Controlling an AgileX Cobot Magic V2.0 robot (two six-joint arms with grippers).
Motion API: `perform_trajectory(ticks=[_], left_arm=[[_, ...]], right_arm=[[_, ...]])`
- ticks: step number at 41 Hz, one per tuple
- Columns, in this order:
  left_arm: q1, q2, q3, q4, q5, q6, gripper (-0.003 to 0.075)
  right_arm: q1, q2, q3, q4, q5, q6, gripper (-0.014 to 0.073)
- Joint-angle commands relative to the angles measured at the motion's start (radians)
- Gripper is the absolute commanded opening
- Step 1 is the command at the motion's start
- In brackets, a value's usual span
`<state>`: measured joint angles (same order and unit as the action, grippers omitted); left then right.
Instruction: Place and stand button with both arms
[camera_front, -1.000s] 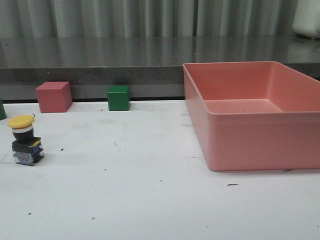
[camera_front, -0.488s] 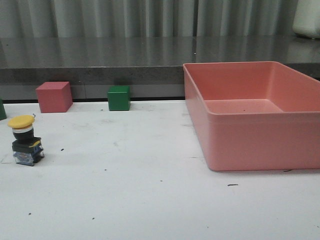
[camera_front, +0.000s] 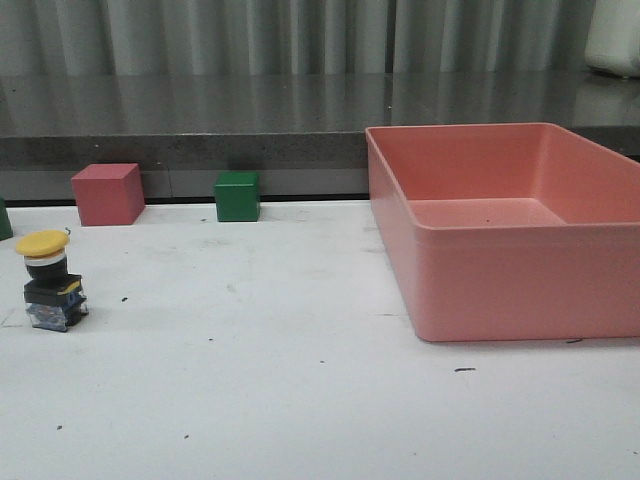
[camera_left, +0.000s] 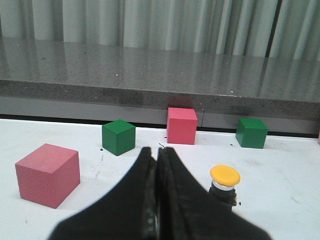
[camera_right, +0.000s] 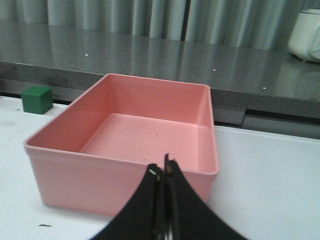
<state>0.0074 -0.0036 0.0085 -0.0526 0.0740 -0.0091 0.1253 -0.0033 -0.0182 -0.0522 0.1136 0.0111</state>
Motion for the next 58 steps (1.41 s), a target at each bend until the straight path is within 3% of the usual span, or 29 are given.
perform_trajectory(ticks=[1, 13, 58], left_arm=[[0.004, -0.023, 0.015, -0.008, -0.092, -0.013, -0.0020], [0.004, -0.023, 0.015, -0.008, -0.092, -0.013, -0.0020], [0.004, -0.023, 0.015, -0.008, -0.092, -0.013, -0.0020]], right_arm=[[-0.043, 0.008, 0.018, -0.015, -0.171, -0.011, -0.0117], [-0.105, -0.025, 0.042, 0.002, -0.181, -0.006, -0.0117], [-0.101, -0.025, 0.042, 0.041, -0.179, 0.000, -0.0117]])
